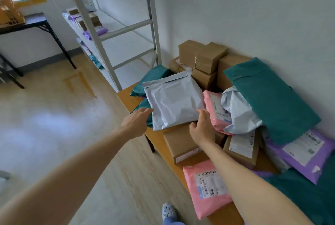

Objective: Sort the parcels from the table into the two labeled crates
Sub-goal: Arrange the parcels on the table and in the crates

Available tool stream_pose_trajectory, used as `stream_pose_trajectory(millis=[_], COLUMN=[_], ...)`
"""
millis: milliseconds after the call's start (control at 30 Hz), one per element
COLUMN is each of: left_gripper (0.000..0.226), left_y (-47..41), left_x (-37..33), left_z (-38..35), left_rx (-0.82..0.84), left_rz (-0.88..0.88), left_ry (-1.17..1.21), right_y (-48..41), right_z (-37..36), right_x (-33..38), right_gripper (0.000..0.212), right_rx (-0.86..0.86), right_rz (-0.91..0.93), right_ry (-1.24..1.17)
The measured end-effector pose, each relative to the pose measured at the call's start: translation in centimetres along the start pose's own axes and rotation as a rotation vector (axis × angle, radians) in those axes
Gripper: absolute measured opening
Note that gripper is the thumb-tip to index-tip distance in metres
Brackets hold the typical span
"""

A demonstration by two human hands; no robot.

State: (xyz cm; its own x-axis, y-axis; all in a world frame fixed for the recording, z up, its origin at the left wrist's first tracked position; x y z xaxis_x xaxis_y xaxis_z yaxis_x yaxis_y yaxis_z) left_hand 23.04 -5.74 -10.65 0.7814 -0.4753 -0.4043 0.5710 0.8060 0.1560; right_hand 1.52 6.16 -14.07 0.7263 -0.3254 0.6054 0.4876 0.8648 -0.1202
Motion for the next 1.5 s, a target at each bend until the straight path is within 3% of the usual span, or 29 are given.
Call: stream_pose_trajectory(millis=[400,633,900,1100,1367,1500], left_gripper=[0.079,0.090,0.073,0.062,0.028,0.021], left_y=[-7.1,-11.3,-14.6,-16.2,-18.3,-18.2], left_x=[6.1,6.6,8.2,9.6,8.3,7.0], left_z=[-2.7,-3.7,-3.6,-3.1,-1.3,0.4], left_rx=[0.221,0.191,0.181,0.189,0.192,0.149], left_rz=[-0.027,-0.223,-0.493,-0.660,-0.816,-0.875], left_ry=[-0.181,-0.306,-0.304,-0.226,0.014,0.111], right_y=[-3.4,-4.0,-3.7,-3.2,-3.5,-3.0], right_z=[-5.5,-6.3,-7.3,-7.9,-9.0,-9.3], right_x=[-1.3,-0.2,2.0,4.4,6.6,6.8], right_gripper=[0.068,0.067,0.059,0.041,0.030,0.039], right_rx=[0.158,0.112,0.120,-0.016,-0.118,-0.087], right_rz=[0.141,0.149,-0.002,-0.070,-0.207,-0.304], right_ry=[0.297,0.380,0.448,0.504,0.535,0.508])
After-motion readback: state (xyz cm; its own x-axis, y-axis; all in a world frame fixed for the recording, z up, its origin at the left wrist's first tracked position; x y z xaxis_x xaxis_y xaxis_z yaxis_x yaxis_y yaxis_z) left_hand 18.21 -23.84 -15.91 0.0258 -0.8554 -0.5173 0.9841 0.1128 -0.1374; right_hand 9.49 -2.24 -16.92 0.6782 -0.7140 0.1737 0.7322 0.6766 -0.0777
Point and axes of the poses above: each hand's wrist, its own y-axis away from the middle knuckle, its own z-axis out of the back of the hand, x = y × z, the point moved 1 cm from there along -y, towards the middle knuckle, and after that the axes turned 6 degrees about y, right-handed, at the moved point
